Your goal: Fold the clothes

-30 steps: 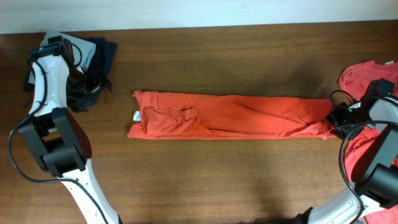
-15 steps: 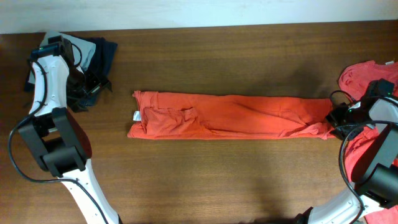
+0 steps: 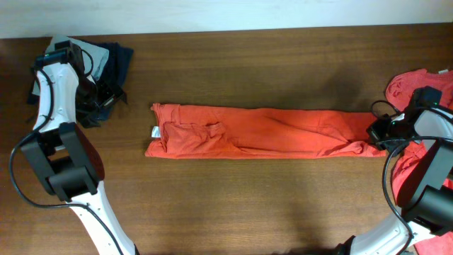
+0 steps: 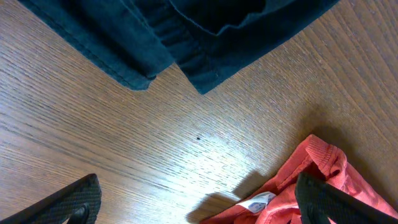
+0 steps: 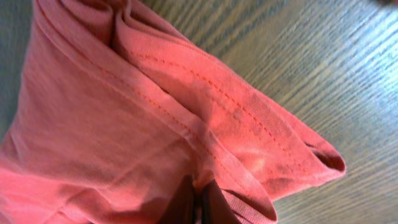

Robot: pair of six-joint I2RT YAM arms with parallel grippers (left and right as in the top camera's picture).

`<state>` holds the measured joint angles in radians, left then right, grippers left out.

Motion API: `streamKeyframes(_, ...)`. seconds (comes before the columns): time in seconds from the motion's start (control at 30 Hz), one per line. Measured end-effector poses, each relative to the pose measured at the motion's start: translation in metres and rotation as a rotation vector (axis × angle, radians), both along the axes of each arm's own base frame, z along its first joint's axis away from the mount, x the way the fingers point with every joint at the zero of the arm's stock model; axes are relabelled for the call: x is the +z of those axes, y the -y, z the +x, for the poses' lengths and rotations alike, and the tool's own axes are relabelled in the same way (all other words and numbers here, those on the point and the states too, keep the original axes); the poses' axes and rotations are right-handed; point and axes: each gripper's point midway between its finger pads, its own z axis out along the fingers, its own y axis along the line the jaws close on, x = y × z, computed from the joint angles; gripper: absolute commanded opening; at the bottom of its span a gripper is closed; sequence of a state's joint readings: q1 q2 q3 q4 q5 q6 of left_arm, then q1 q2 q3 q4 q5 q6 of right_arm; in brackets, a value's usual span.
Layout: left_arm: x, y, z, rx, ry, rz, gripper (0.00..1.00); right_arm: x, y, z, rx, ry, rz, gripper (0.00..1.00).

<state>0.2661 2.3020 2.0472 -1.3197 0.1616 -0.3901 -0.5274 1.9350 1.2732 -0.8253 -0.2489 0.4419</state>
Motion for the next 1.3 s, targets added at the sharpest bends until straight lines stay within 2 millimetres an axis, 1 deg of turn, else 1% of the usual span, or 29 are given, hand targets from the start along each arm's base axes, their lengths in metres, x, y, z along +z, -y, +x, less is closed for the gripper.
streamKeyframes(0.13,0.000,0.000,0.000,0.000,0.000,0.000,0.99,0.007,0.000,0.000,0.035,-0.003,-0.002,0.04)
streamKeyframes(0.3,0.000,0.000,0.000,0.000,0.000,0.000,0.99,0.031,0.010,0.016,0.106,0.058,-0.048,0.04)
streamKeyframes(0.37,0.000,0.000,0.000,0.000,0.000,0.000,0.99,0.042,0.011,0.020,0.138,0.085,-0.069,0.04)
streamKeyframes(0.43,0.000,0.000,0.000,0.000,0.000,0.000,0.99,0.049,0.011,0.018,0.171,0.095,-0.081,0.04)
streamKeyframes(0.5,0.000,0.000,0.000,0.000,0.000,0.000,0.99,0.052,0.008,0.014,0.200,0.088,-0.079,0.04)
streamKeyframes(0.67,0.000,0.000,0.000,0.000,0.000,0.000,0.99,0.050,0.002,-0.004,0.250,0.021,-0.063,0.04)
streamKeyframes(0.77,0.000,0.000,0.000,0.000,0.000,0.000,0.99,0.048,0.004,-0.015,0.259,-0.032,-0.076,0.04)
streamKeyframes(0.9,0.000,0.000,0.000,0.000,0.000,0.000,0.99,0.044,0.009,-0.023,0.269,-0.073,-0.107,0.04)
streamKeyframes(1.0,0.000,0.000,0.000,0.000,0.000,0.000,0.99,0.036,0.010,-0.029,0.274,-0.094,-0.116,0.04)
streamKeyframes(1.3,0.000,0.000,0.000,0.000,0.000,0.000,0.99,0.008,0.011,-0.035,0.276,-0.094,-0.146,0.05)
